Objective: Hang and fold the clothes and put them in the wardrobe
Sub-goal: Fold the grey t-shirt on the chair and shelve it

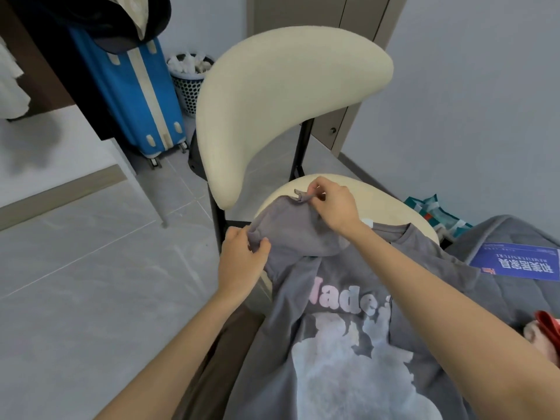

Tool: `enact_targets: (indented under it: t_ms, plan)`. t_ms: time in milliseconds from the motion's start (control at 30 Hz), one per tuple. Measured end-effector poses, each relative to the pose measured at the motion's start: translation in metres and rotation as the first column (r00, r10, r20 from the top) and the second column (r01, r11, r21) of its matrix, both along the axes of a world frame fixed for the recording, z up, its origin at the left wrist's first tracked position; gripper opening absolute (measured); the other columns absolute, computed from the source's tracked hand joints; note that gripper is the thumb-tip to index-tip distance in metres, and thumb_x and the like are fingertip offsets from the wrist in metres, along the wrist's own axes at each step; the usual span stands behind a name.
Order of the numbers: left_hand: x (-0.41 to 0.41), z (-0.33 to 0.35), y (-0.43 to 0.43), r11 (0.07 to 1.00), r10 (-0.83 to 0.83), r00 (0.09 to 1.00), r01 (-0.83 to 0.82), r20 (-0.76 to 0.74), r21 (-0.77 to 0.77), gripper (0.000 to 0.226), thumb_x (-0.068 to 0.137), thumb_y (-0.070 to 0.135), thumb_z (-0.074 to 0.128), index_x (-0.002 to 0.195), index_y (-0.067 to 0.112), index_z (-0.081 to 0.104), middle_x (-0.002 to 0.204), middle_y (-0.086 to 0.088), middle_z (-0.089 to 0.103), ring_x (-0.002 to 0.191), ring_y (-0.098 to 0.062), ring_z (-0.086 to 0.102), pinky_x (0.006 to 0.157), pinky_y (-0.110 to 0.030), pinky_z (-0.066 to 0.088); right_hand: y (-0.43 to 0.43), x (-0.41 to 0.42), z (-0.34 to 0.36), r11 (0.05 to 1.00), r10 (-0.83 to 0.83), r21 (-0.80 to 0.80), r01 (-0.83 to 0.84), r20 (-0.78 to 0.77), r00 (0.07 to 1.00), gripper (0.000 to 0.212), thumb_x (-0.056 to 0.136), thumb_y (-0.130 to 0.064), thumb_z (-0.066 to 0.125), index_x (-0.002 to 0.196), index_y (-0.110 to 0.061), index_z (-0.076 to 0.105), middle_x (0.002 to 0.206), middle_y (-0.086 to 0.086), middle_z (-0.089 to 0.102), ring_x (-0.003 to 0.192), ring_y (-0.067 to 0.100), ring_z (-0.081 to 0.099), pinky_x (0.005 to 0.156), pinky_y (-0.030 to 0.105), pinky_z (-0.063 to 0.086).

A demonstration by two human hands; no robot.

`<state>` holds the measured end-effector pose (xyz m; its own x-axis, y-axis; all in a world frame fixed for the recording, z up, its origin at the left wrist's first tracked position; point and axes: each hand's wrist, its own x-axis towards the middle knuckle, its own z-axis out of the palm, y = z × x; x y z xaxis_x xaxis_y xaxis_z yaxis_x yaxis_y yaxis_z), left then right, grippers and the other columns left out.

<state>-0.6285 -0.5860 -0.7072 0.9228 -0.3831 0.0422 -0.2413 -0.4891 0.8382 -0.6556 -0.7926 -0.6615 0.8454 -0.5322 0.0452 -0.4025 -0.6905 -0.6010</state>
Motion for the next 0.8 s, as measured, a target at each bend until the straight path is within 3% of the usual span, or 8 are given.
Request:
enact_targets:
  t_ms: [200, 300, 367, 433, 533, 633, 700, 800]
  plan:
    - [-0.003, 0.018, 0.028, 0.982, -0.082, 0.988, 0.103, 0.133, -0.157, 0.013, 0.071, 0.005, 0.06, 0.069, 0.011, 0.048, 0.08, 0.002, 0.056, 0.07, -0.012, 0.051, 0.061, -0.026, 0.039, 0.03, 0.013, 0.013, 0.895, -0.103, 0.447, -0.006, 0.218, 0.97, 0.033, 0.083, 0.017, 0.042, 0.081, -0.015, 0.047, 0.074, -0.004, 0.055, 0.054, -0.01, 0.052, 0.057, 0.012, 0.036]
    - [-0.014, 0.024, 0.026, 0.96, -0.221, 0.957, 0.248, 0.19, -0.131, 0.018, 0.07, 0.007, 0.059, 0.066, 0.012, 0.042, 0.09, 0.013, 0.058, 0.086, -0.012, 0.055, 0.068, -0.021, 0.037, 0.028, 0.002, 0.014, 0.811, -0.197, 0.584, 0.019, 0.242, 0.95, 0.029, 0.083, 0.018, 0.051, 0.085, -0.011, 0.048, 0.076, -0.001, 0.058, 0.062, -0.006, 0.056, 0.062, 0.007, 0.041]
    - [-0.021, 0.025, 0.021, 0.933, -0.335, 0.927, 0.352, 0.171, -0.078, 0.021, 0.072, 0.005, 0.063, 0.067, 0.012, 0.043, 0.114, 0.018, 0.057, 0.107, -0.005, 0.054, 0.082, -0.021, 0.039, 0.018, -0.01, 0.011, 0.824, -0.228, 0.562, 0.074, 0.21, 0.951, 0.025, 0.084, 0.016, 0.053, 0.092, -0.007, 0.049, 0.076, -0.001, 0.055, 0.069, 0.004, 0.054, 0.064, 0.009, 0.043]
    - [-0.032, 0.025, 0.009, 0.879, -0.464, 0.874, 0.474, 0.141, -0.045, 0.024, 0.071, 0.003, 0.064, 0.065, 0.01, 0.041, 0.125, 0.014, 0.057, 0.116, -0.001, 0.051, 0.087, -0.022, 0.04, 0.002, -0.03, 0.004, 0.867, -0.231, 0.481, 0.131, 0.153, 0.961, 0.025, 0.084, 0.017, 0.05, 0.093, -0.007, 0.046, 0.077, 0.003, 0.053, 0.074, 0.012, 0.052, 0.069, 0.015, 0.044]
    - [-0.05, 0.02, -0.012, 0.732, -0.681, 0.732, 0.681, -0.031, 0.02, 0.032, 0.073, 0.007, 0.068, 0.063, 0.016, 0.038, 0.12, 0.008, 0.062, 0.12, 0.005, 0.048, 0.084, -0.016, 0.04, -0.023, -0.068, -0.014, 0.914, -0.199, 0.352, 0.201, -0.042, 0.979, 0.035, 0.082, 0.018, 0.043, 0.084, -0.016, 0.045, 0.075, 0.003, 0.057, 0.084, 0.019, 0.056, 0.084, 0.033, 0.047]
    - [-0.064, 0.01, -0.027, 0.557, -0.79, 0.561, 0.825, -0.247, 0.094, 0.025, 0.077, 0.034, 0.075, 0.069, 0.021, 0.054, 0.12, 0.015, 0.062, 0.111, 0.023, 0.043, 0.083, 0.001, 0.03, -0.046, -0.106, -0.03, 0.938, -0.163, 0.241, 0.25, -0.331, 0.93, 0.032, 0.084, 0.013, 0.037, 0.092, -0.013, 0.053, 0.087, 0.009, 0.065, 0.095, 0.026, 0.061, 0.083, 0.027, 0.046]
    - [-0.066, 0.007, -0.034, 0.609, -0.759, 0.598, 0.792, -0.257, 0.043, 0.022, 0.08, 0.046, 0.07, 0.077, 0.025, 0.063, 0.116, 0.02, 0.061, 0.107, 0.022, 0.046, 0.083, 0.002, 0.03, -0.056, -0.122, -0.035, 0.952, -0.167, 0.169, 0.254, -0.41, 0.897, 0.035, 0.085, 0.011, 0.034, 0.092, -0.013, 0.06, 0.1, 0.01, 0.069, 0.105, 0.026, 0.061, 0.083, 0.023, 0.042]
    - [-0.057, 0.003, -0.045, 0.794, -0.602, 0.793, 0.607, -0.095, 0.041, 0.011, 0.092, 0.03, 0.059, 0.096, 0.021, 0.064, 0.112, 0.011, 0.06, 0.11, -0.004, 0.054, 0.09, -0.015, 0.039, -0.06, -0.124, -0.039, 0.955, -0.196, 0.142, 0.259, -0.353, 0.915, 0.028, 0.09, 0.002, 0.041, 0.093, -0.004, 0.068, 0.109, 0.01, 0.069, 0.108, 0.026, 0.059, 0.095, 0.029, 0.041]
